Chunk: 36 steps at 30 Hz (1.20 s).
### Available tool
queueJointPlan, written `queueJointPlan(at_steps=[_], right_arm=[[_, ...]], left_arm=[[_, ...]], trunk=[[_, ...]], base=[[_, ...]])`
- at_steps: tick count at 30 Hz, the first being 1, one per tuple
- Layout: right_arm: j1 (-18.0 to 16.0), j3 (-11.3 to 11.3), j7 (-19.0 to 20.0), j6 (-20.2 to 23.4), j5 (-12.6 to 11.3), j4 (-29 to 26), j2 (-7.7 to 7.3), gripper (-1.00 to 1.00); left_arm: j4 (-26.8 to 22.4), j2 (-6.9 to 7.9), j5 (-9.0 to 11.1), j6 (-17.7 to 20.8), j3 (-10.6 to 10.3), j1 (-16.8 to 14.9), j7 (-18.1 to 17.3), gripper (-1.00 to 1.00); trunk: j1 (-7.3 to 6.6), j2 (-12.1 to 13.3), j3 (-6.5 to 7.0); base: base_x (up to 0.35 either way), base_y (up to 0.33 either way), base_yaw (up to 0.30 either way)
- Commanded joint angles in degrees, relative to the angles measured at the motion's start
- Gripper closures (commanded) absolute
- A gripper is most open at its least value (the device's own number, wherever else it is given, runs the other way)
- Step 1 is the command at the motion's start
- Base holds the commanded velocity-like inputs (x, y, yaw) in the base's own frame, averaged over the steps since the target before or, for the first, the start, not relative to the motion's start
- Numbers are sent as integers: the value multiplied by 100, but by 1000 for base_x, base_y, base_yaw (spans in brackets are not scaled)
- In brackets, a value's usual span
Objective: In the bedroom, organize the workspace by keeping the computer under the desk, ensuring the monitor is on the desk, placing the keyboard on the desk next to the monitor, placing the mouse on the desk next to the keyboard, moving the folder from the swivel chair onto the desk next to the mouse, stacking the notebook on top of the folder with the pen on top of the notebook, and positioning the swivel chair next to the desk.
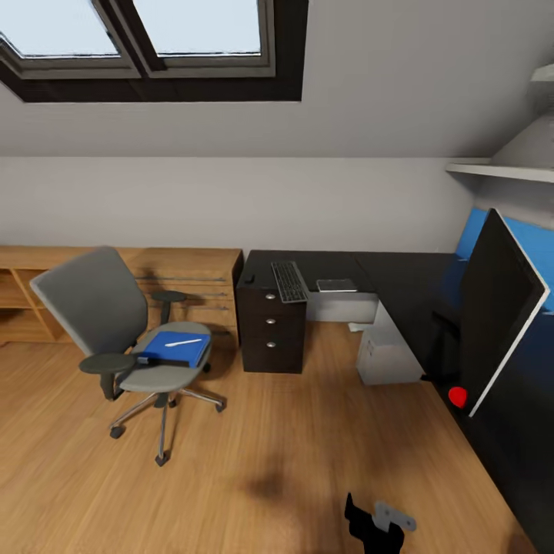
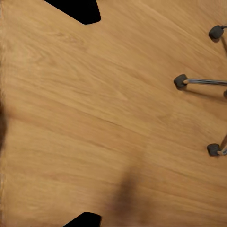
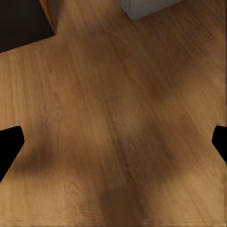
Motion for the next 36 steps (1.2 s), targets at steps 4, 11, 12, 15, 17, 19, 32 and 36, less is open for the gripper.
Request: queueJointPlan(at_steps=[4, 11, 12, 15, 17, 19, 32, 36], right_arm=[[-3, 49, -39, -10, -24, 2, 2, -100], [-3, 49, -37, -10, -24, 2, 2, -100], [-3, 49, -38, -10, -24, 2, 2, -100], [-3, 49, -38, -10, -24, 2, 2, -100], [-3, 49, -37, -10, -24, 2, 2, -100], [-3, 49, -37, -10, -24, 2, 2, -100], [-3, 45, -35, -10, -24, 2, -4, -100], [-3, 46, -34, -10, -24, 2, -6, -100]], left_arm=[[-6, 4, 58, -22, -25, 0, 29, -100], [-6, 8, 58, -21, -24, 0, 29, -100], [-6, 9, 58, -19, -24, 0, 29, -100], [-6, 10, 61, -17, -25, 0, 29, -100], [-6, 11, 63, -15, -27, 0, 35, -100], [-6, 11, 65, -17, -31, 0, 47, -100], [-7, -12, 65, -5, -34, 0, 70, -100], [-6, -14, 63, -5, -29, 0, 72, -100]], trunk=[[-92, 159, 68], [-246, 440, 194], [-268, 480, 212], [-334, 600, 265], [-377, 680, 301], [-421, 760, 337], [-707, 1282, 571], [-795, 1442, 642]], base=[[-335, 0, 0], [-335, 0, 0], [-335, 0, 0], [-335, 0, 0], [-319, 0, 0], [-212, 0, 0], [-45, 0, 0], [-125, -1, 0]])
